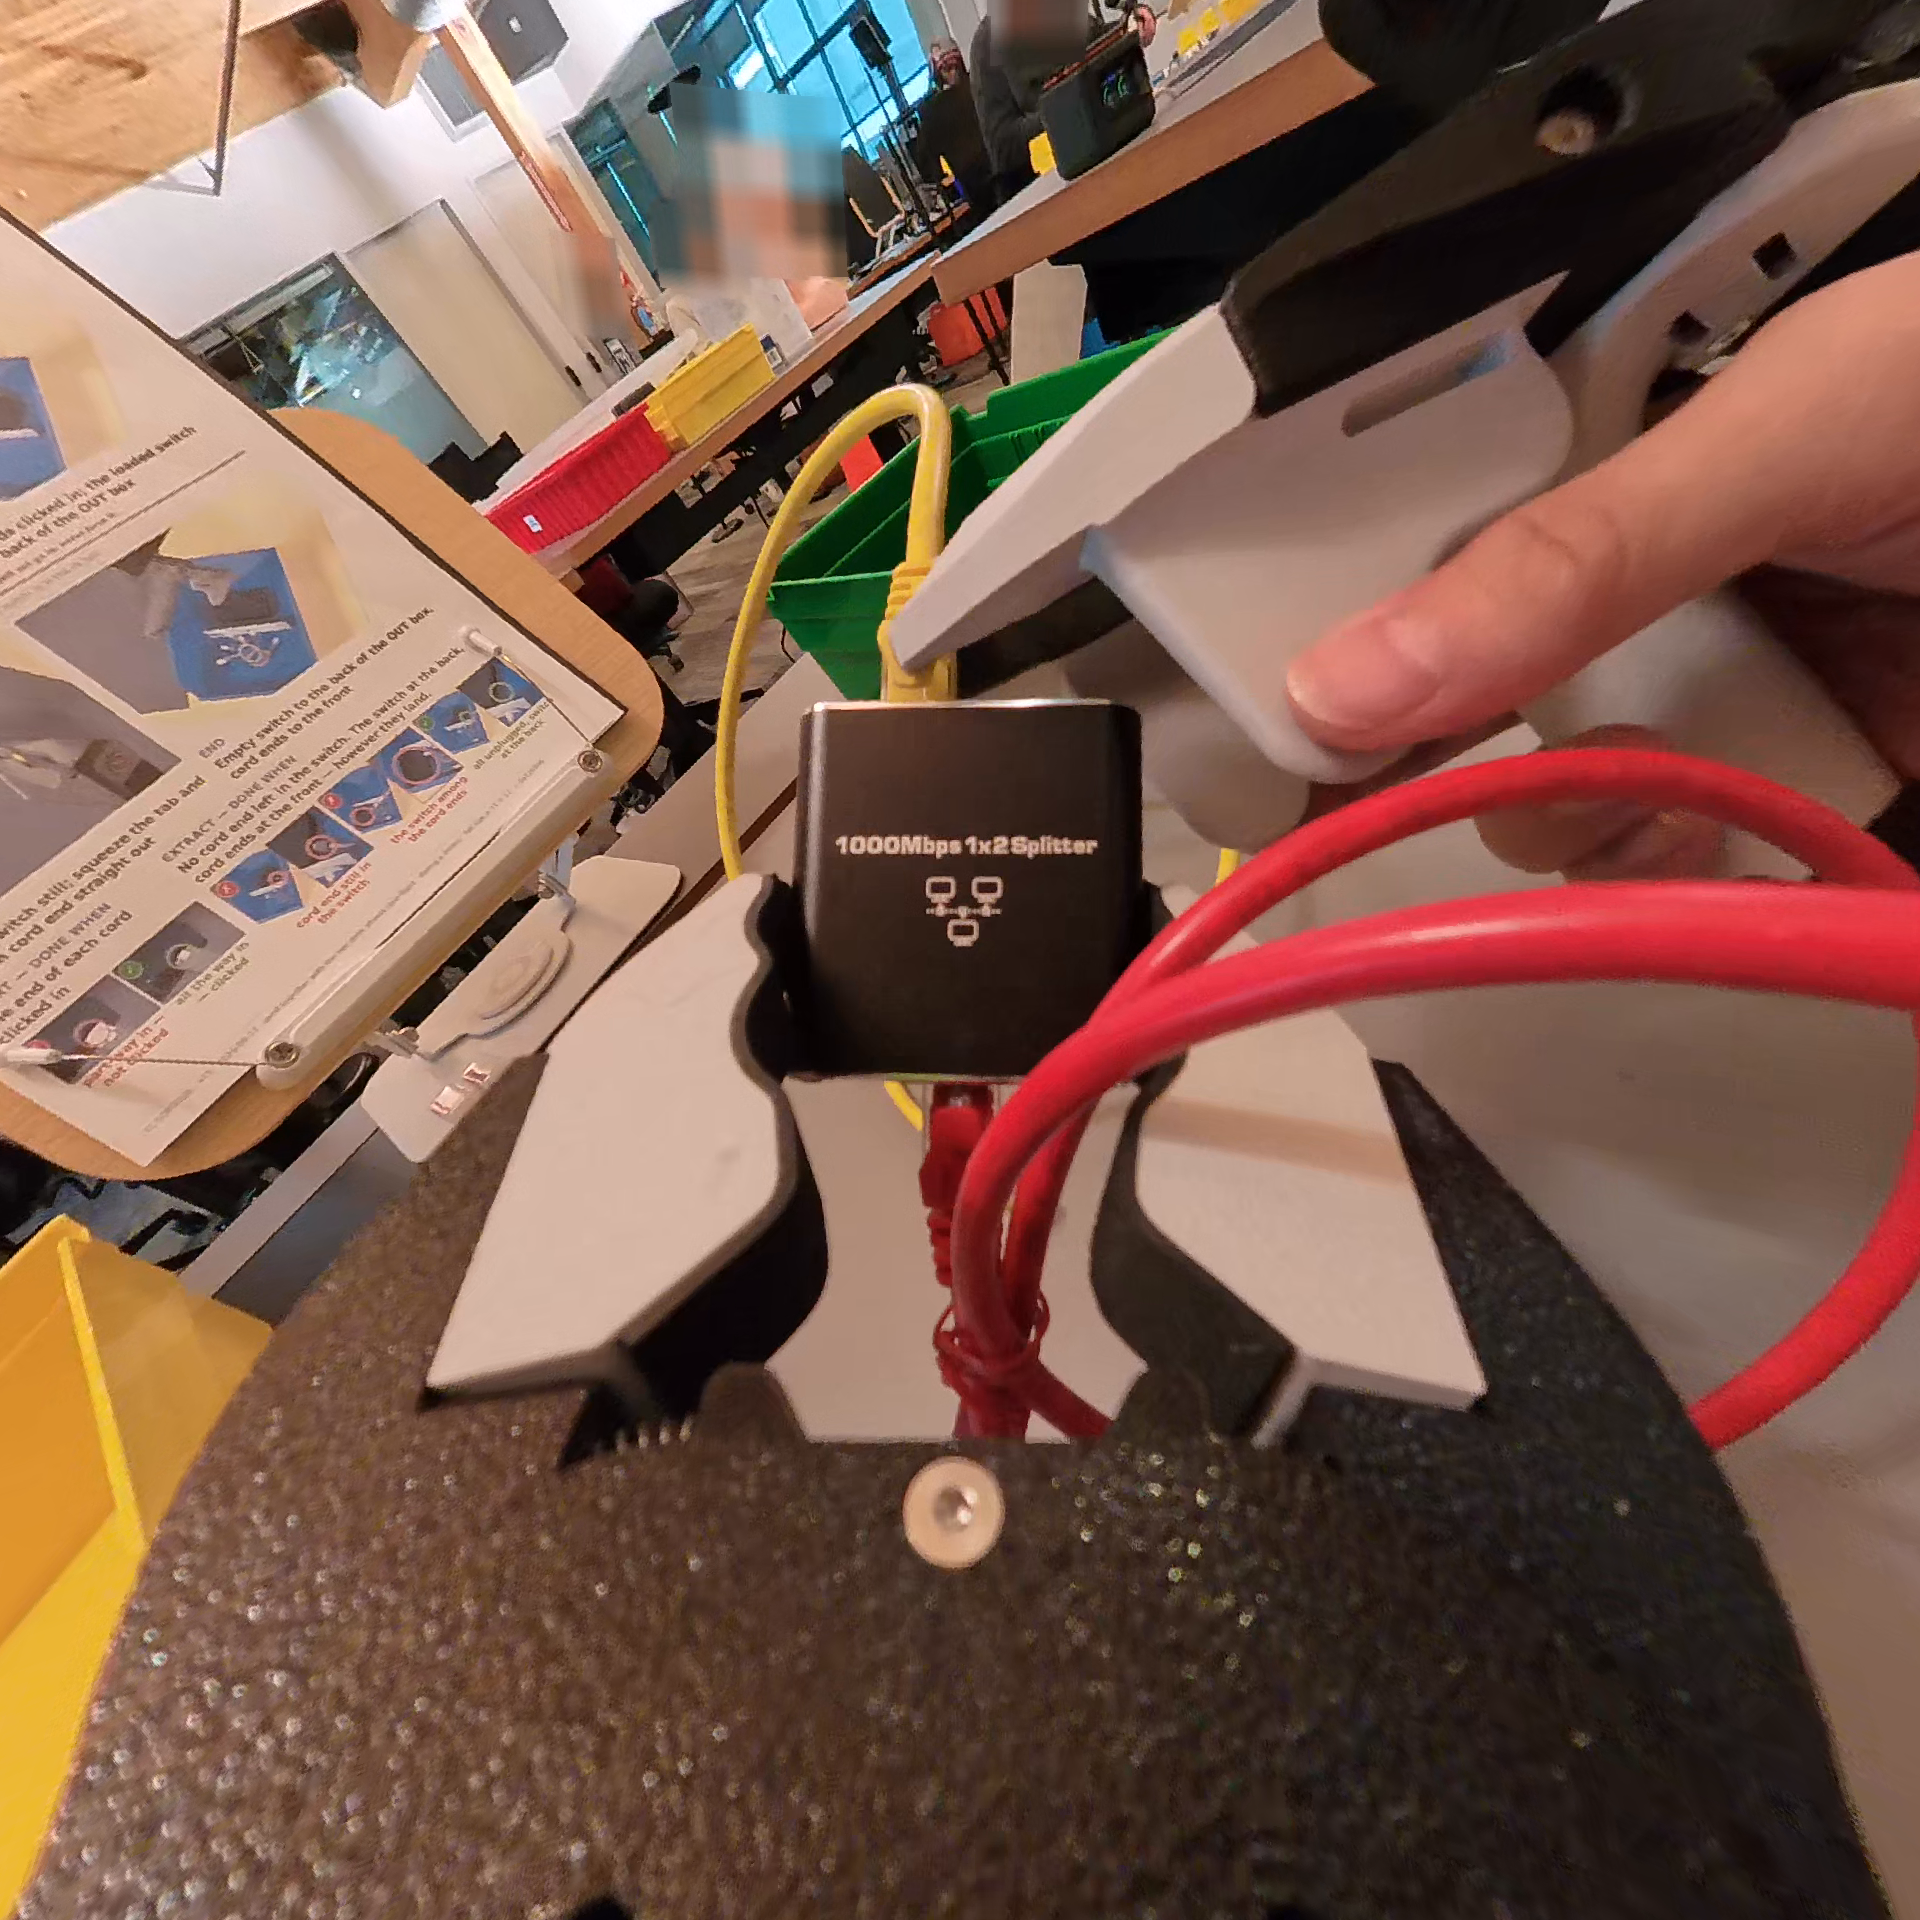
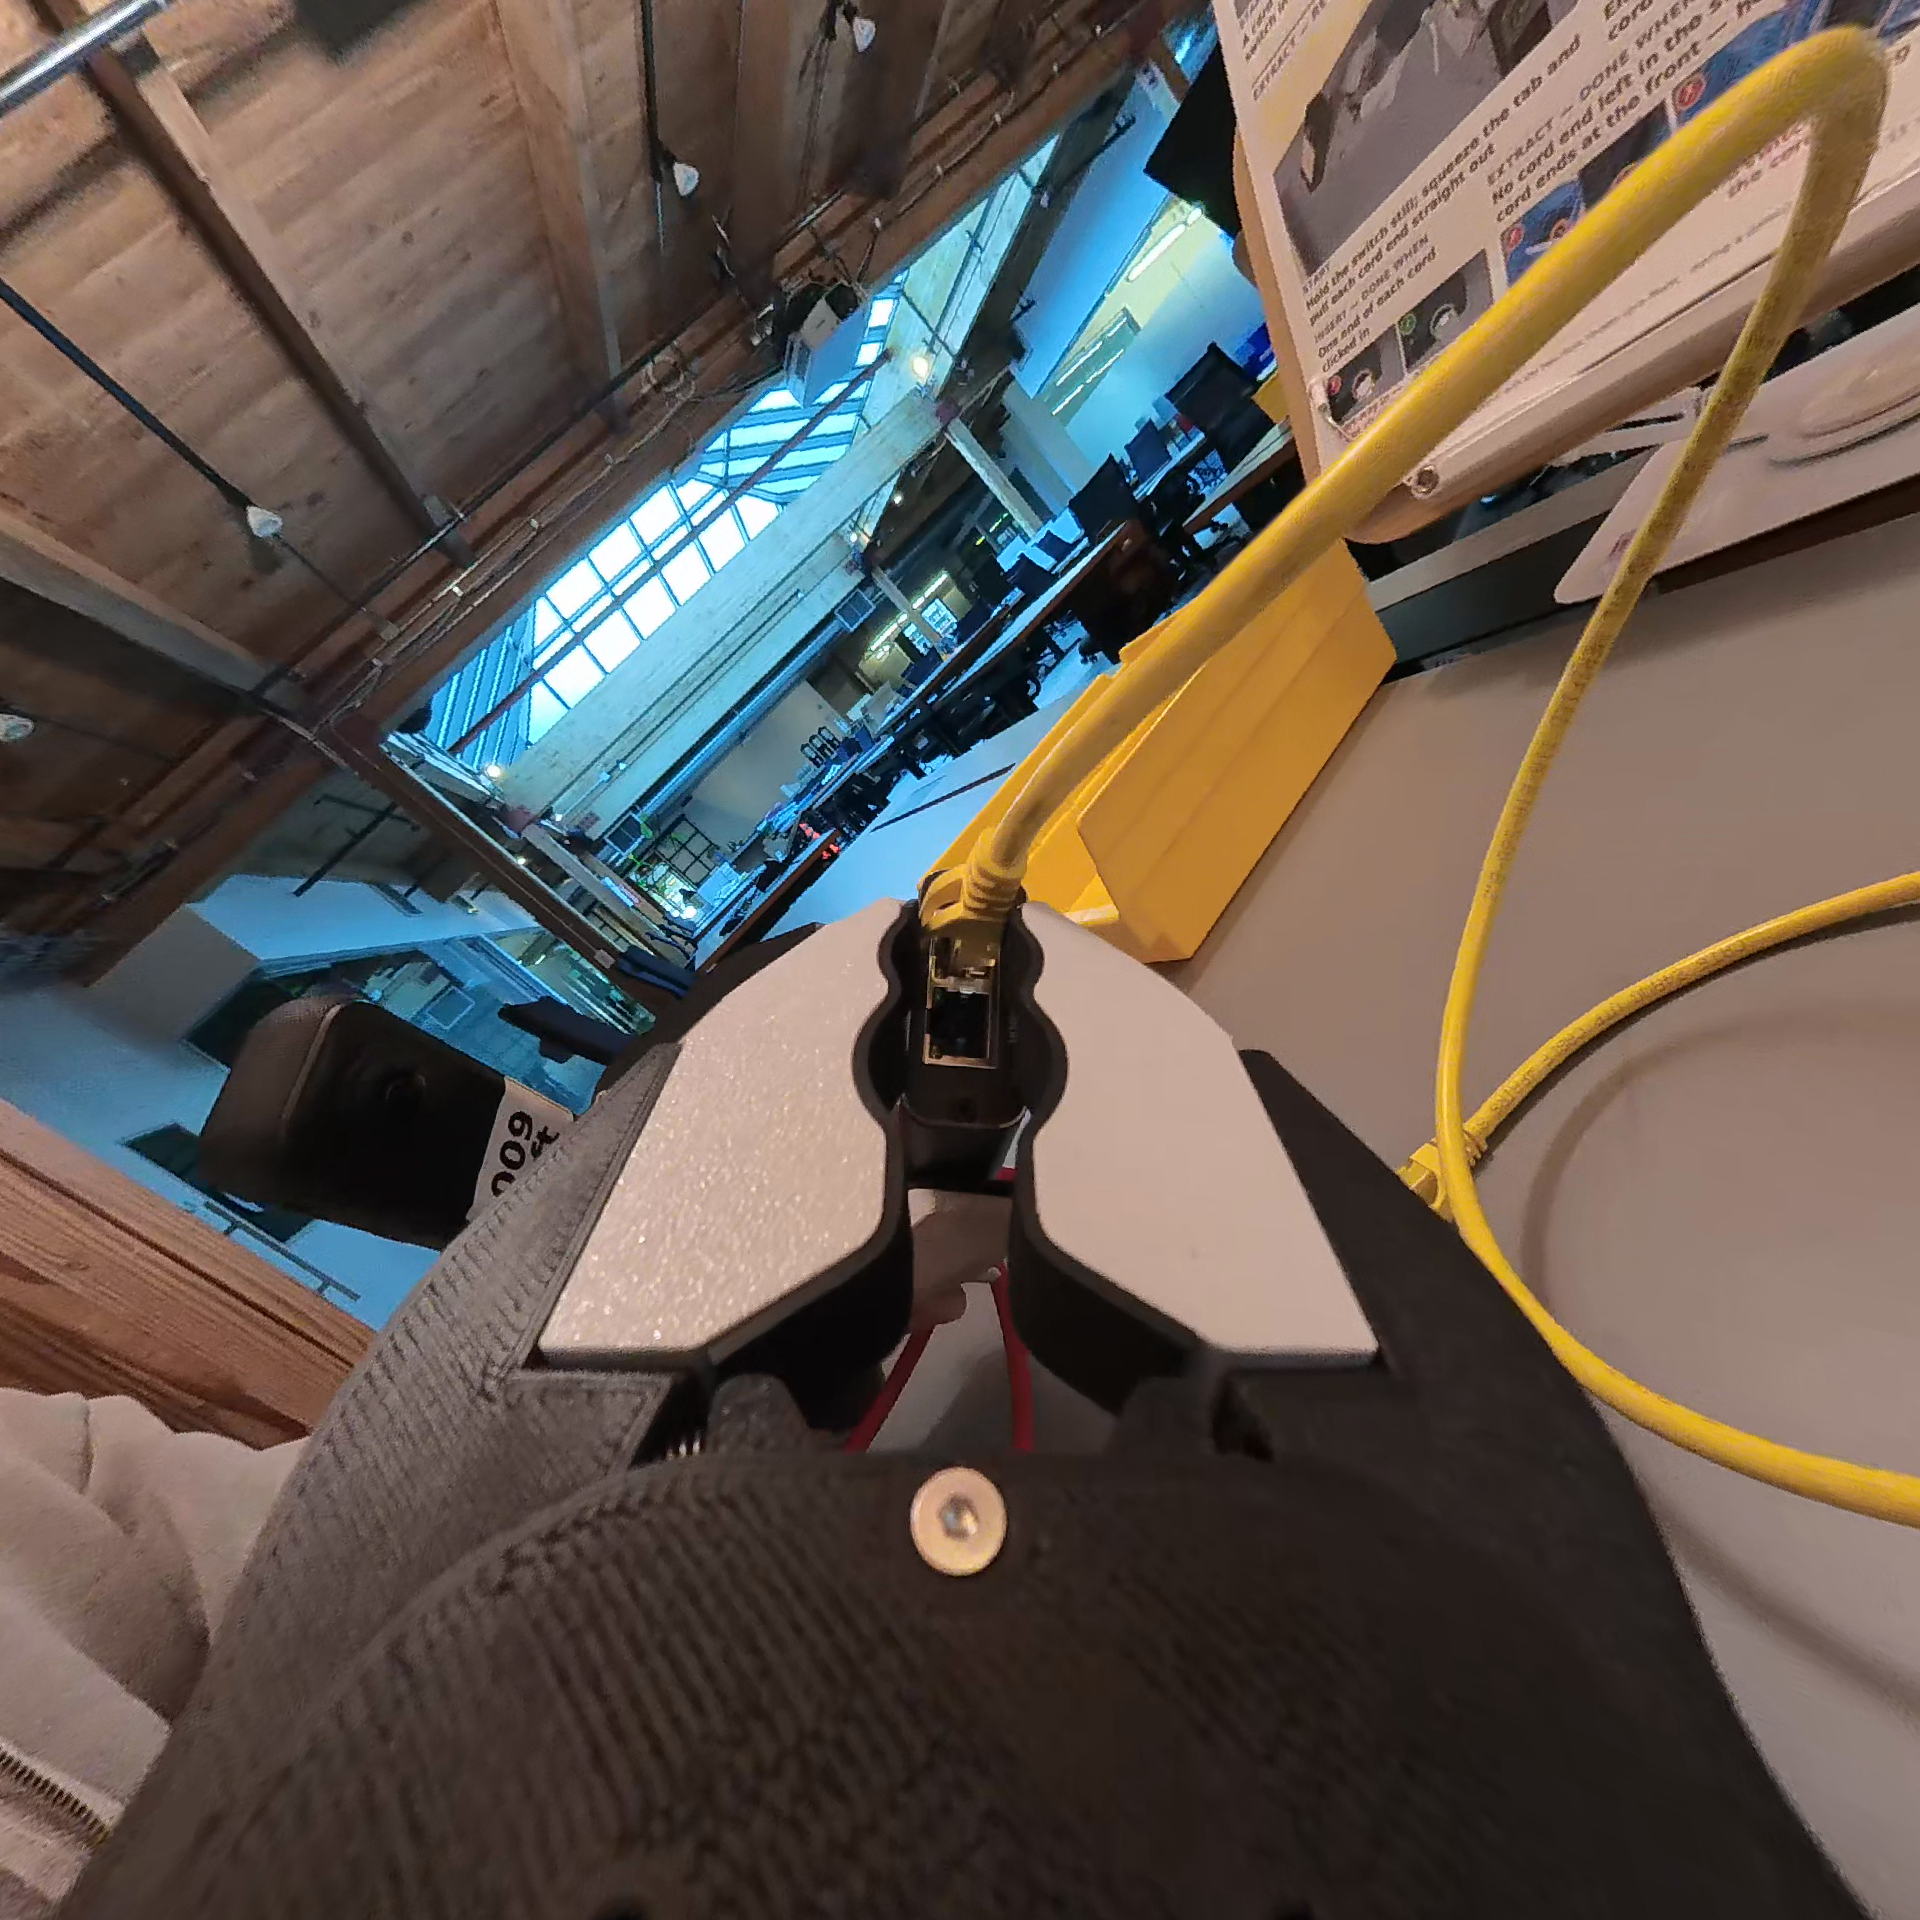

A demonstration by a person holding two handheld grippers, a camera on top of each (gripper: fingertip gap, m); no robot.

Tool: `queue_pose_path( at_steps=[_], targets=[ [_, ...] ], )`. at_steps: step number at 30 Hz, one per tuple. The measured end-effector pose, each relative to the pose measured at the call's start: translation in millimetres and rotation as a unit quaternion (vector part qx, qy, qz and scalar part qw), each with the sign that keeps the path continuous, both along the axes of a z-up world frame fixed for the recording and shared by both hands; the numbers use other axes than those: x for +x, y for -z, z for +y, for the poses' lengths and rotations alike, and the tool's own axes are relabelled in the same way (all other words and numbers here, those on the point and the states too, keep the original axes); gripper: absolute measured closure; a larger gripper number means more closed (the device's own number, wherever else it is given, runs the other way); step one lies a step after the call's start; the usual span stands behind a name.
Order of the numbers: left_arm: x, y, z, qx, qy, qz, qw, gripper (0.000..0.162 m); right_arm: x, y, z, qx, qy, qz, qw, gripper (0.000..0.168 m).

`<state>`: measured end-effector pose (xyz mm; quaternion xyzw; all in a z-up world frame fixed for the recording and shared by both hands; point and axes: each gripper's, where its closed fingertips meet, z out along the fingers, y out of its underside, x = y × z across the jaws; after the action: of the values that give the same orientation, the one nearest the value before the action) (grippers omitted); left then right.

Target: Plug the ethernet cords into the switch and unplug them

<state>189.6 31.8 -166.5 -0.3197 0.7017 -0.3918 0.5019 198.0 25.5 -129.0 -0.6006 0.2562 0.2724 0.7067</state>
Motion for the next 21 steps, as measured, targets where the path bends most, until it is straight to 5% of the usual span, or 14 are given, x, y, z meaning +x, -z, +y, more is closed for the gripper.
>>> queue_pose_path(
  at_steps=[21],
  targets=[
    [0.9, 1.8, -1.2, 0.010, -0.009, -0.002, 1.000, 0.099, -0.7, 2.5, 2.7, 0.004, 0.021, -0.009, 1.000, 0.152]
  ],
)
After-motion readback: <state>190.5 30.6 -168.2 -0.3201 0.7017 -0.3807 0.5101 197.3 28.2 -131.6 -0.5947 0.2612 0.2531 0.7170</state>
